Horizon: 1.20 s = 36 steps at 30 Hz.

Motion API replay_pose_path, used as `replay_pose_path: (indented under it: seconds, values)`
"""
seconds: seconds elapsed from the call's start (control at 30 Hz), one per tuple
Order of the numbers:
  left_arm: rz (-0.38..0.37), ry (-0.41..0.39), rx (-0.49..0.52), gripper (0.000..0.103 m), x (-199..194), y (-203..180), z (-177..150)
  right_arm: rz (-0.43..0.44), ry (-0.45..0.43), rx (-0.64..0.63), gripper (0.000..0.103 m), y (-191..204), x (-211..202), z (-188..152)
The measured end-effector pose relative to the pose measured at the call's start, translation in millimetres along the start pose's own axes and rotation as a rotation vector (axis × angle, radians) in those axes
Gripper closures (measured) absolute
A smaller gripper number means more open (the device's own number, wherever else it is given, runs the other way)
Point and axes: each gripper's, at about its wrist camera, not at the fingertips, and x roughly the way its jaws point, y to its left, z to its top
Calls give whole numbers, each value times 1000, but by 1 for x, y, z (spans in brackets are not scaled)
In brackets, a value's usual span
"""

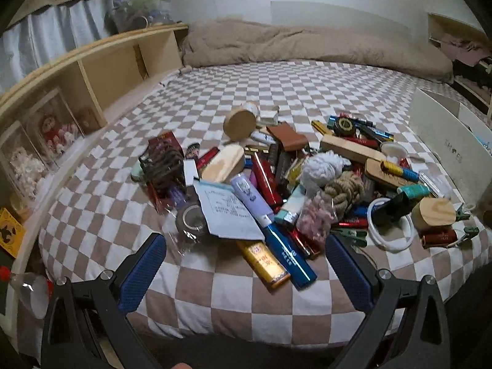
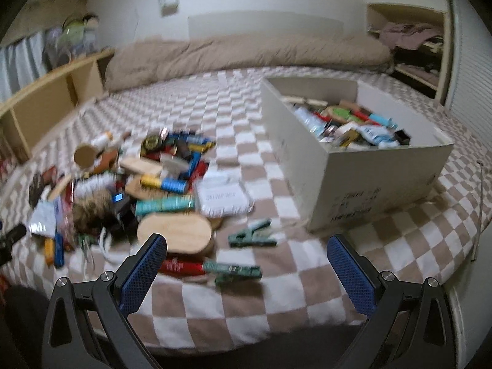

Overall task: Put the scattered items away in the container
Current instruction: 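Move both tools toward the scattered pile of items, then close the right tool on the green clothespin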

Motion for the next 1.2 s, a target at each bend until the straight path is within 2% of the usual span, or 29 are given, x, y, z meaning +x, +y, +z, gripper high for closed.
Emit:
replay_pose_path:
  seconds: [0.17,0.27,0.3,0.33,0.4,0.5,0.77,0.83,0.87,1.1,1.2]
  values:
    - [-22,47,-15,0,12,3,-7,12,113,4,0,1,18,-11]
    - [-25,90,-31,0,21,5,-10,5,147,6,1,0,27,-14]
    - [-27,102,-41,0,24,7,-10,1,154,6,5,0,30,-15]
    - [-30,110,-47,0,25,8,-10,0,161,7,16,0,32,-15]
    - [-36,126,-56,0,28,9,-10,-12,176,13,31,-1,38,-17]
    - [-47,152,-57,0,32,11,-13,-12,208,18,33,-1,47,-19]
    - [-83,211,-53,0,40,10,-18,43,206,34,34,1,56,-17]
    - [-84,214,-59,0,40,11,-19,61,195,52,46,0,58,-16]
    - [-85,216,-60,0,41,11,-19,68,189,63,48,-1,59,-15]
    - [-84,244,-48,0,46,9,-20,123,171,101,48,-6,58,-15]
    - [-91,270,-82,0,51,16,-20,157,151,133,48,-10,52,-13]
